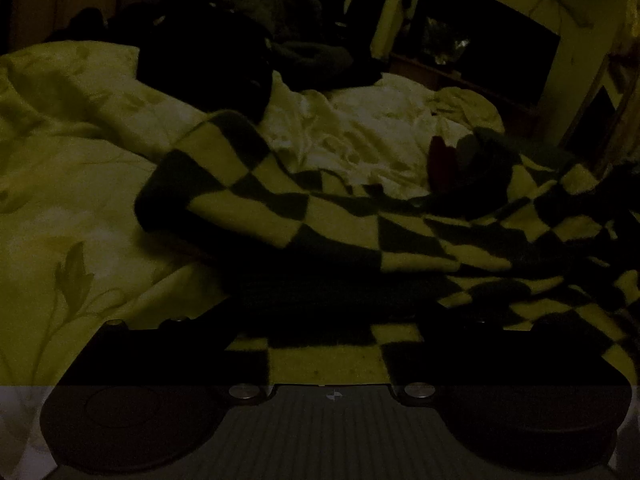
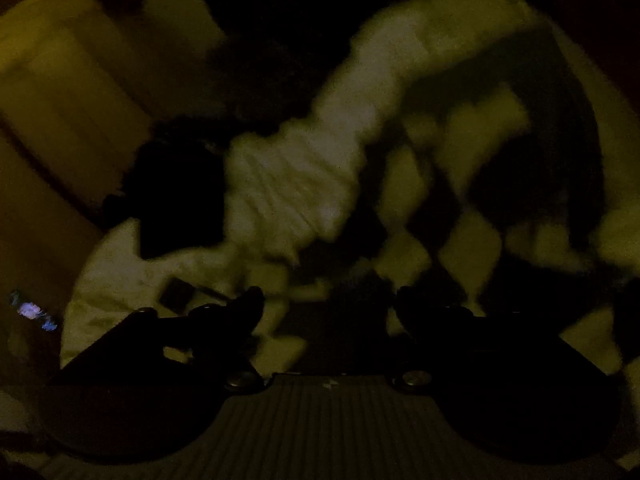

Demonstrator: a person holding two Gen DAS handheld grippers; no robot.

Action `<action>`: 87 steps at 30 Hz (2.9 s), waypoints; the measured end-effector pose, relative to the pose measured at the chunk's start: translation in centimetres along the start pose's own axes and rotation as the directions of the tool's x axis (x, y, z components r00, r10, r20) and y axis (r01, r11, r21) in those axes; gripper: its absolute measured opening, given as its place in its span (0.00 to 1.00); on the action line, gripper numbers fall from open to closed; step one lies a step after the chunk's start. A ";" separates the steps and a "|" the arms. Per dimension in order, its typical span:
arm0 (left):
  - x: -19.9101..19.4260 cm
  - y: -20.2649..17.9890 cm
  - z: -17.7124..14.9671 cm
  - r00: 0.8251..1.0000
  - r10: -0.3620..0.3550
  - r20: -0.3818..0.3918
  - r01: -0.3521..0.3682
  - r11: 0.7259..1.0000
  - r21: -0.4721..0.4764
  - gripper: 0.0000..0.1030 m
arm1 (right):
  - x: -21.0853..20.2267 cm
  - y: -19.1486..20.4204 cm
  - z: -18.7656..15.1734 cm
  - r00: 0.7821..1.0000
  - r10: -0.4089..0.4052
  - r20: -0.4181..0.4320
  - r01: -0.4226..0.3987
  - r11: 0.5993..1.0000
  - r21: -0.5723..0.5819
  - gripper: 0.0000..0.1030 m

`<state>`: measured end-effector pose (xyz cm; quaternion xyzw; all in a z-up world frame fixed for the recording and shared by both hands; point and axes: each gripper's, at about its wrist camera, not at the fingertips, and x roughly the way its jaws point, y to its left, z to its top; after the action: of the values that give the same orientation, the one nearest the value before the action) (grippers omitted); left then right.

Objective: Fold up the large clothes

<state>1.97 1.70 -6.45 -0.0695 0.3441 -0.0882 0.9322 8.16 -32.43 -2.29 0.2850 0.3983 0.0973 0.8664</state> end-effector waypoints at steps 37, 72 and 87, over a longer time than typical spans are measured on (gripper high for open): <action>0.4 -0.3 -0.2 1.000 0.010 -0.016 -0.009 1.000 0.030 1.00 | 2.8 -5.7 1.3 0.989 -0.130 0.068 0.134 0.989 -0.063 0.29; -13.9 5.3 -7.1 0.942 -0.180 -0.283 0.171 0.984 -0.058 1.00 | -20.3 -8.2 -11.7 0.992 -0.094 0.084 0.108 0.977 -0.182 0.74; -14.5 2.7 -6.5 0.938 -0.168 -0.302 0.189 0.981 0.042 1.00 | -20.6 -9.1 -13.3 0.998 -0.053 0.024 0.056 0.983 -0.172 0.60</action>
<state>-12.85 6.94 -2.75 -0.0537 0.4693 -0.1938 0.8598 -15.92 -42.47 -1.30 0.1988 0.3877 0.1049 0.8940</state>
